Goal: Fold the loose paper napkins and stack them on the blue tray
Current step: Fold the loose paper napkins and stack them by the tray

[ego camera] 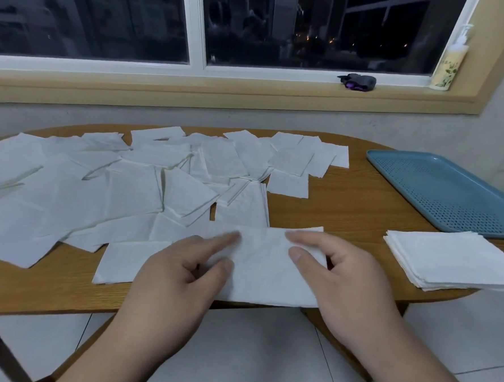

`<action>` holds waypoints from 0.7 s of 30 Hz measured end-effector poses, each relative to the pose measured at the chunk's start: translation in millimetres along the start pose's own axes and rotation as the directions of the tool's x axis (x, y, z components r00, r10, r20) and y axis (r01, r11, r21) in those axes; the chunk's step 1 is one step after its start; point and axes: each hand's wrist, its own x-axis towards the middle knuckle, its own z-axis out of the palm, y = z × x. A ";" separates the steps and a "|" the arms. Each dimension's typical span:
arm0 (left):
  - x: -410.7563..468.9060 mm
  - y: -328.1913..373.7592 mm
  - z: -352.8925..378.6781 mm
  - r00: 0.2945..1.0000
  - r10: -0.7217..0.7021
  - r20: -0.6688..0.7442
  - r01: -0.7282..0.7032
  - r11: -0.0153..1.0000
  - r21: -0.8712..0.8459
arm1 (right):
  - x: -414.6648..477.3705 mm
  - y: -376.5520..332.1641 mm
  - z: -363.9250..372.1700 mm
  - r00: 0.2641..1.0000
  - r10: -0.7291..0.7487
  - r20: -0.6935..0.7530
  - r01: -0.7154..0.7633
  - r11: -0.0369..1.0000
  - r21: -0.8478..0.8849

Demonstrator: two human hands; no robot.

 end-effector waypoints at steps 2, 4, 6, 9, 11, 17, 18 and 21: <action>1.6 -3.4 2.3 0.999 0.033 -0.014 -0.032 0.997 0.068 | 2.7 1.8 3.2 1.000 -0.002 -0.030 0.002 1.000 -0.018; 3.3 -6.1 3.4 0.999 0.025 -0.037 -0.021 0.993 0.114 | 5.9 3.7 5.6 0.999 -0.012 -0.051 0.010 0.999 -0.031; 4.7 -8.6 3.0 0.998 0.014 -0.054 -0.006 0.989 0.145 | 8.6 8.0 5.9 0.997 -0.011 -0.074 0.008 0.999 -0.052; 6.5 -10.4 2.8 0.998 0.016 -0.059 -0.005 0.986 0.169 | 11.3 10.9 5.8 0.995 -0.016 -0.094 0.010 0.998 -0.064; 7.7 -10.9 3.0 0.998 0.025 -0.065 -0.012 0.983 0.185 | 12.6 12.1 6.9 0.994 -0.036 -0.099 0.028 0.997 -0.077; 10.6 -15.9 3.6 0.998 0.025 -0.065 -0.009 0.971 0.237 | 13.5 14.4 5.6 0.995 -0.063 -0.083 0.048 0.983 -0.179; 10.9 -16.7 3.6 0.998 0.029 -0.063 -0.013 0.968 0.250 | 12.8 14.9 4.3 0.995 -0.068 -0.078 0.051 0.977 -0.206; 11.2 -17.6 4.4 0.997 0.049 -0.061 -0.030 0.960 0.277 | 10.8 17.1 1.3 0.995 -0.077 -0.060 0.056 0.956 -0.288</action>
